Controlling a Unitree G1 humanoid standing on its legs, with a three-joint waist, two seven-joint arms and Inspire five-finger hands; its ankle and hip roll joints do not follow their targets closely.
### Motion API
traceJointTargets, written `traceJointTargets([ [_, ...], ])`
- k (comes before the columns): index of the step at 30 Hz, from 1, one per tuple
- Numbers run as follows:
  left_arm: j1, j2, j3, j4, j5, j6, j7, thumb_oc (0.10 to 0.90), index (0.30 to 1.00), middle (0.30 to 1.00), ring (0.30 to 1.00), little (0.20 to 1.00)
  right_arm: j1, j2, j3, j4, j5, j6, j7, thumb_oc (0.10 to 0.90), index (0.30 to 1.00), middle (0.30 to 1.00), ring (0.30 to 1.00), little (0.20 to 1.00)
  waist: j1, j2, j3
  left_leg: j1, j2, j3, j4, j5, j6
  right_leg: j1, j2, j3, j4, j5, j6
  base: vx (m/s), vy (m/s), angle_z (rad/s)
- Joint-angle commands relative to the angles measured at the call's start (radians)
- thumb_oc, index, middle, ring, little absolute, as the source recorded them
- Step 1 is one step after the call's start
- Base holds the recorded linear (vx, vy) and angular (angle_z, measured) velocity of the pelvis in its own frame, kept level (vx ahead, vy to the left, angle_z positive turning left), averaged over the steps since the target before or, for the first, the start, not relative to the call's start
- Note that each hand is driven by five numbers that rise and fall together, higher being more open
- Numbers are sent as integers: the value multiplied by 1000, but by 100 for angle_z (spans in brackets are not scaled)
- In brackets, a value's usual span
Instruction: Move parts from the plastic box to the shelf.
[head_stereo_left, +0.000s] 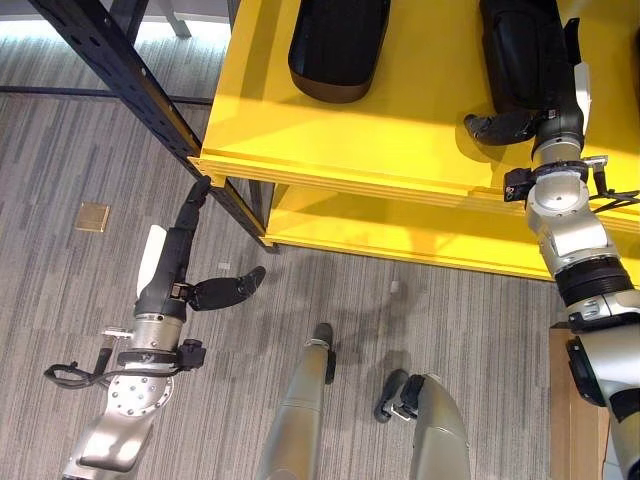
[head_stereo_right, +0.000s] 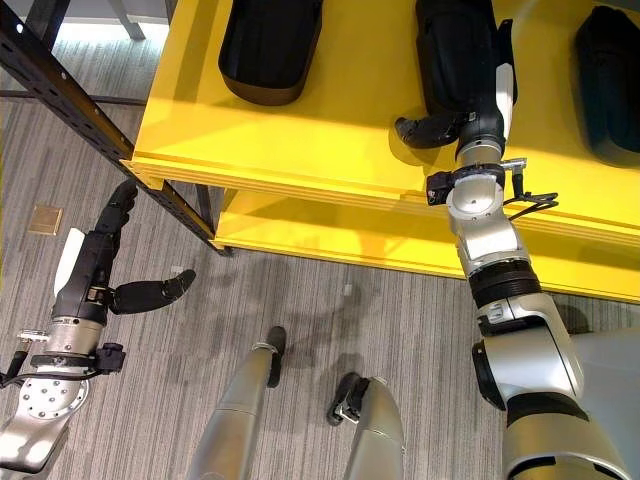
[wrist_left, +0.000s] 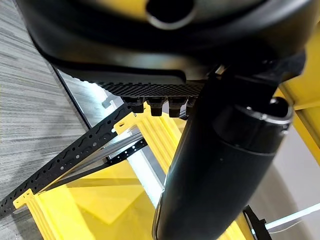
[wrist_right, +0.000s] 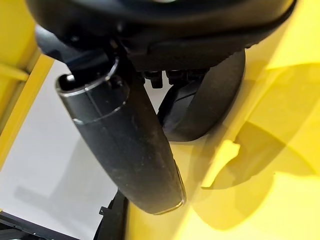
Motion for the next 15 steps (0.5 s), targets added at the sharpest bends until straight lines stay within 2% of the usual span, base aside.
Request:
traceJointTargets([
  [1, -9, 25, 42, -101, -22, -109, 42, 900, 1000, 1000, 1000, 1000, -155, -40, 18, 10, 32, -90, -39, 900, 1000, 1000, 1000, 1000, -4, 7, -64, 21, 22, -29, 1, -100, 4, -17, 11, 73, -90, 92, 50, 0, 0, 0],
  [15, -3, 21, 50, -97, -31, -109, 44, 900, 1000, 1000, 1000, 1000, -147, -1, 23, 56, 64, -85, -27, 900, 1000, 1000, 1000, 1000, 0, 11, -63, 8, 19, -32, 11, -103, 4, -28, 11, 72, -82, 88, 47, 0, 0, 0],
])
